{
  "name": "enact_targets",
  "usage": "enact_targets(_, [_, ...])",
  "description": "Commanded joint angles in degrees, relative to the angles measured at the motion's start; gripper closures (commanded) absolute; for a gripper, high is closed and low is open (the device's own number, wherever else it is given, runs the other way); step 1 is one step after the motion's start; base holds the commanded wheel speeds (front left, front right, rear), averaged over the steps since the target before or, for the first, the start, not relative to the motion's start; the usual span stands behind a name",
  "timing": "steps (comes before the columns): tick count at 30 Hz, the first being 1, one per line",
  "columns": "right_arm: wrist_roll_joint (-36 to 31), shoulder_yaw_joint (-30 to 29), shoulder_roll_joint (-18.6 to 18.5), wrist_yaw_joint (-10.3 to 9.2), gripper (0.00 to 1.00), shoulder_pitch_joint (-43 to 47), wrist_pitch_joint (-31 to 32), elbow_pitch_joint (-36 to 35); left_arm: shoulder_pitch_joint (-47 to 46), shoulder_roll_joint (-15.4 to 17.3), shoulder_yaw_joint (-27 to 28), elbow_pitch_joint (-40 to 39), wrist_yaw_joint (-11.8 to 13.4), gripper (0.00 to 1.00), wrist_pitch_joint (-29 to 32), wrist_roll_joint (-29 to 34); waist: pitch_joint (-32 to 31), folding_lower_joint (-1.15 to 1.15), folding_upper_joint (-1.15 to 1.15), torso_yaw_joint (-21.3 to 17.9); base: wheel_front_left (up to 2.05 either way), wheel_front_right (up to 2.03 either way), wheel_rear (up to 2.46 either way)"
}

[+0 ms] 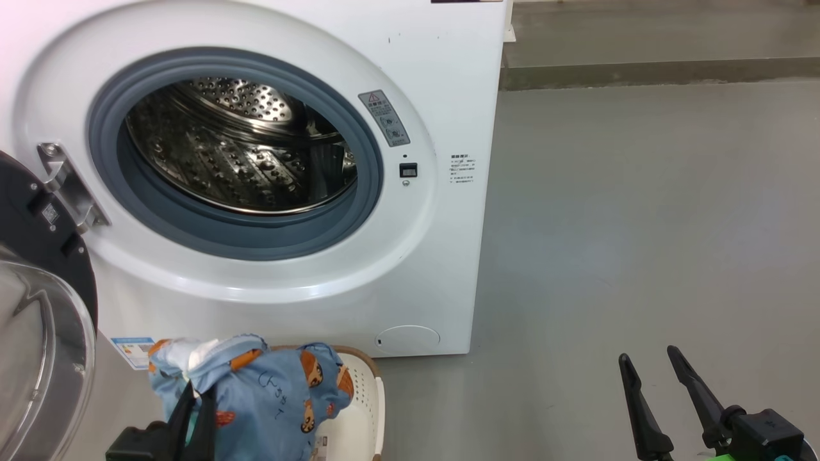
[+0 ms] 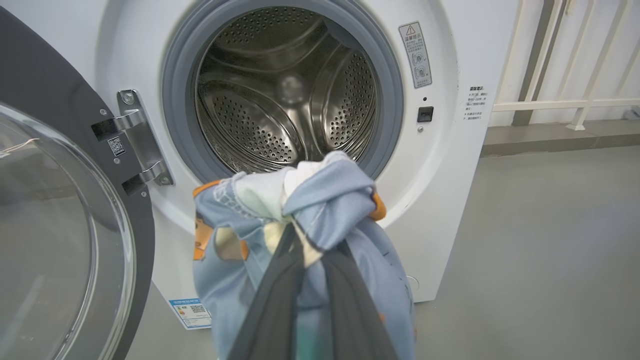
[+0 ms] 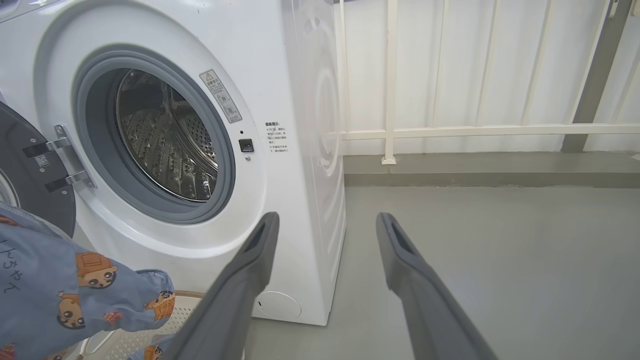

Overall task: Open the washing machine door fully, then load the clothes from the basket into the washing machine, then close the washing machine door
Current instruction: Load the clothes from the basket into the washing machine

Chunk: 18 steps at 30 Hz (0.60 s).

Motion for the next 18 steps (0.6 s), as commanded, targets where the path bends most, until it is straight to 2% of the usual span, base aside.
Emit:
enact_targets(1, [-0.73,1.19,-0.31,0.09,0.00,-1.09,0.04,-1.72,-1.23,1.23,1.81,-1.79,0.77,1.00,-0.04,0.28,-0.02,0.00,0.00,-0.01,0.00,0.00,0.00])
enact_targets(18, [-0.89,1.51,-0.19,0.09,0.00,-1.17,0.26,-2.25,-2.11,1.10,1.00,-0.19,1.07,1.00,-0.99,-0.47,0.57,0.00,0.00,-0.24,0.00,0.00,0.00])
